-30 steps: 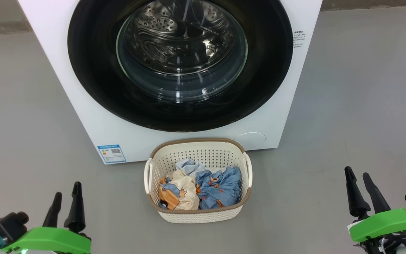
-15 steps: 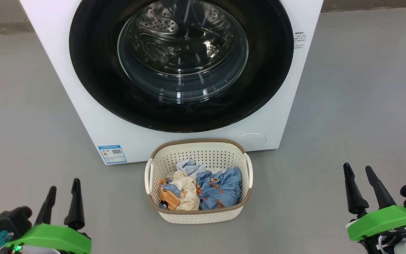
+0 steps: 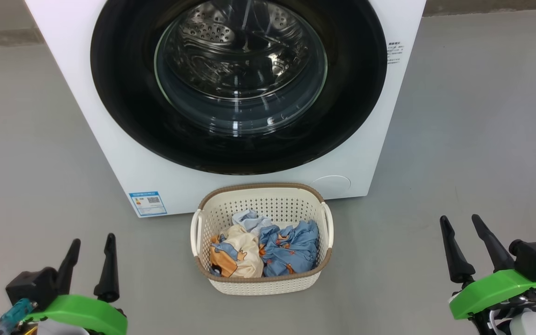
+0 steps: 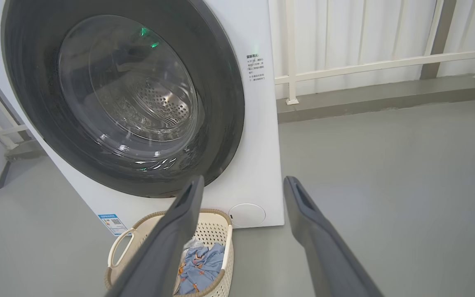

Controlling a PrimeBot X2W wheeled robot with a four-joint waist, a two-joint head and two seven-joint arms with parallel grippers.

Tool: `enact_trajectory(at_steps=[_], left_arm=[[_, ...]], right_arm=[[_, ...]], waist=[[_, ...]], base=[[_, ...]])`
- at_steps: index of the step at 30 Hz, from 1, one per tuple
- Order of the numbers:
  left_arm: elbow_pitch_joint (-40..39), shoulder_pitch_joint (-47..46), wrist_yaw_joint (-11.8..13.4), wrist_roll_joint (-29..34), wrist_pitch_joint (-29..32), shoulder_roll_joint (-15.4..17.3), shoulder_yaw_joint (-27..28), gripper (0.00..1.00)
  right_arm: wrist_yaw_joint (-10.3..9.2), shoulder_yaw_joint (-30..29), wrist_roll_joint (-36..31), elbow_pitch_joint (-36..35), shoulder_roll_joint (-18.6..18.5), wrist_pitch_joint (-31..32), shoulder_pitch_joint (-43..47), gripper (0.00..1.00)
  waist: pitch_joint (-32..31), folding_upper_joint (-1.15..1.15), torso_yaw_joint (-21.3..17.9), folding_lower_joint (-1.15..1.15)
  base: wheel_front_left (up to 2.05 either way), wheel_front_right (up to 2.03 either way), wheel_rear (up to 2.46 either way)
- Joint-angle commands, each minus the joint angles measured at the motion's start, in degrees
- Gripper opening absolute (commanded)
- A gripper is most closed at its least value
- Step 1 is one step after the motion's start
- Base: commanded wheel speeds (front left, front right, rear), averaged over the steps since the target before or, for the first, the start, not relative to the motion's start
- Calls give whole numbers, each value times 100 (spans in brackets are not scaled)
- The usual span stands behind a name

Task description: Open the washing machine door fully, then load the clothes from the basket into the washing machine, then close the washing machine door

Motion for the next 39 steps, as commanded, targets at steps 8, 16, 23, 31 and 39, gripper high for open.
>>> enact_trajectory(at_steps=[8, 16, 23, 31, 39], left_arm=[[-6, -363, -14, 553, -227, 242, 126, 100], [-1, -385, -15, 631, -271, 267, 99, 100], [48, -402, -15, 610, -271, 280, 71, 100], [42, -385, -15, 492, -271, 237, 128, 100], [104, -417, -15, 459, -271, 246, 200, 100]], right_arm=[[57, 204, -554, -22, -205, -209, -308, 100], [58, 184, -695, 12, -194, -252, -350, 100], [58, 124, -714, 10, -192, -252, -318, 100], [58, 60, -736, 11, -175, -252, -295, 100], [58, 8, -764, -8, -170, -252, -277, 100]], waist=[[-12, 0, 11, 0], [-11, 0, -4, 0], [-39, 0, 14, 0], [-55, 0, 28, 0], [-45, 0, 40, 0]], base=[[0, 0, 0], [0, 0, 0], [0, 0, 0], [0, 0, 0], [0, 0, 0]])
